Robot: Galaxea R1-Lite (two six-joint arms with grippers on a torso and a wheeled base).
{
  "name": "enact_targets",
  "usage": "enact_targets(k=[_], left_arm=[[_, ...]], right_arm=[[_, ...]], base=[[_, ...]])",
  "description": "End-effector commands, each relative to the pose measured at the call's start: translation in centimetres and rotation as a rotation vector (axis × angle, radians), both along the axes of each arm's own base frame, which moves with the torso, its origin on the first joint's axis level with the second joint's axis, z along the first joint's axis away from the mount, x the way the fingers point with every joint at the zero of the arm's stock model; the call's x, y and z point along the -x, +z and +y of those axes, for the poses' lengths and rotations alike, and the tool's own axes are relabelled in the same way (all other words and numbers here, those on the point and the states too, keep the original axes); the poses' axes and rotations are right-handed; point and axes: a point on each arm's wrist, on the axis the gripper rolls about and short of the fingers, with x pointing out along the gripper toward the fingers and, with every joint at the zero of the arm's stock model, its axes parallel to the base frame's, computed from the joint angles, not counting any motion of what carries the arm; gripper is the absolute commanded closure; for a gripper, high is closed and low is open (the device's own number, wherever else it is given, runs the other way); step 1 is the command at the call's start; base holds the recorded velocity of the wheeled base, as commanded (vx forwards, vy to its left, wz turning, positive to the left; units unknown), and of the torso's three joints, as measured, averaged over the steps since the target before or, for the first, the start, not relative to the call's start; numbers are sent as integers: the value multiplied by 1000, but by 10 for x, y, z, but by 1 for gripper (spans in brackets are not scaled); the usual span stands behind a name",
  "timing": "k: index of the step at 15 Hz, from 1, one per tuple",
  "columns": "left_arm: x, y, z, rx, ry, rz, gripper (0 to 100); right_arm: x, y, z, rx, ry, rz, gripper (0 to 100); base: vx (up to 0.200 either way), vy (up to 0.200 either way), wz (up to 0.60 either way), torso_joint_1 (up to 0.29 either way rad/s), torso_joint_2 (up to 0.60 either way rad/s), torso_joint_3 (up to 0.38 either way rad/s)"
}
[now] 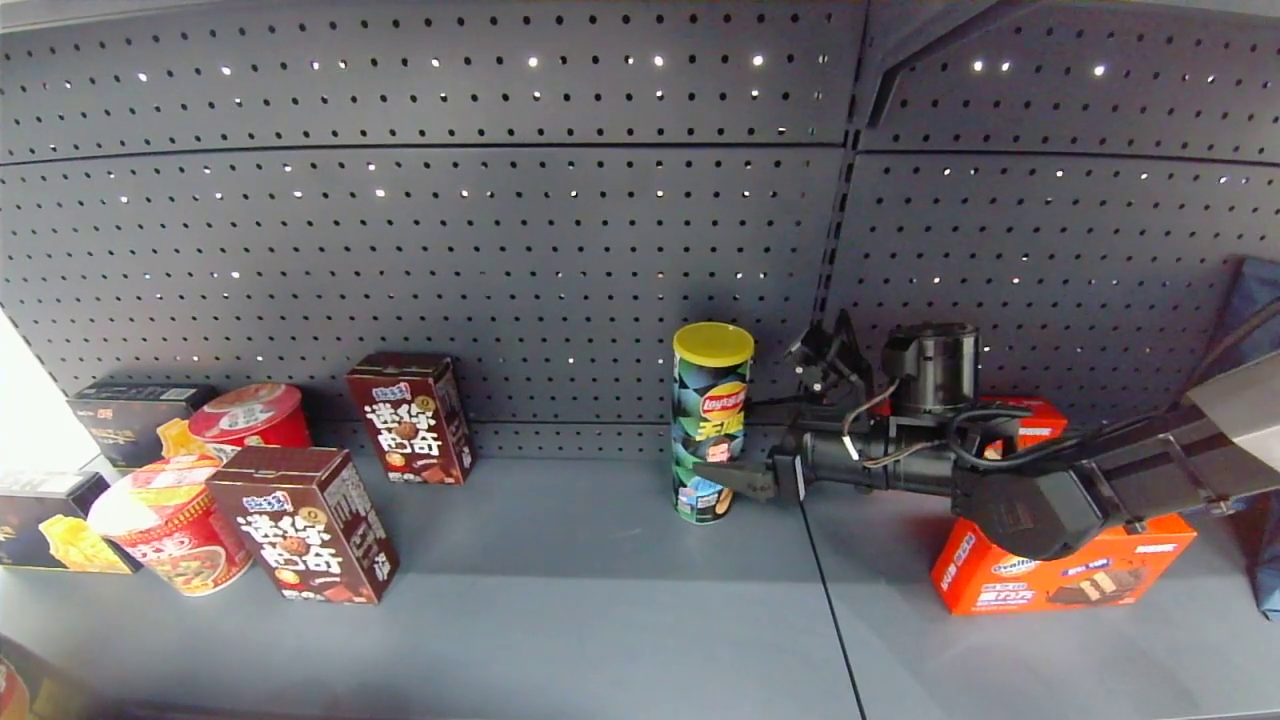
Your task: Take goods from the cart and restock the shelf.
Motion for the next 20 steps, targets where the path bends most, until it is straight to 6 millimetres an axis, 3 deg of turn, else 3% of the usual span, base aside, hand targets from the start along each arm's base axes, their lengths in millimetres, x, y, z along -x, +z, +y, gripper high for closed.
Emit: enact_targets(k=[1, 17, 18, 20], left_arm=[[2, 0, 0, 2, 0, -12, 100], [4, -9, 0, -1, 3, 1, 100], [3, -9, 0, -1, 4, 2, 100], [4, -9, 0, -1, 3, 2, 100]], right_arm=[[-7, -11, 5, 9, 3, 19, 0], [-41, -44, 23, -5, 35, 42, 0], [-41, -43, 24, -8, 36, 39, 100], [-41, -42, 24, -12, 35, 41, 100]], base=[[0, 0, 0, 0, 0, 0], [0, 0, 0, 0, 0, 0], [0, 0, 0, 0, 0, 0], [0, 0, 0, 0, 0, 0]])
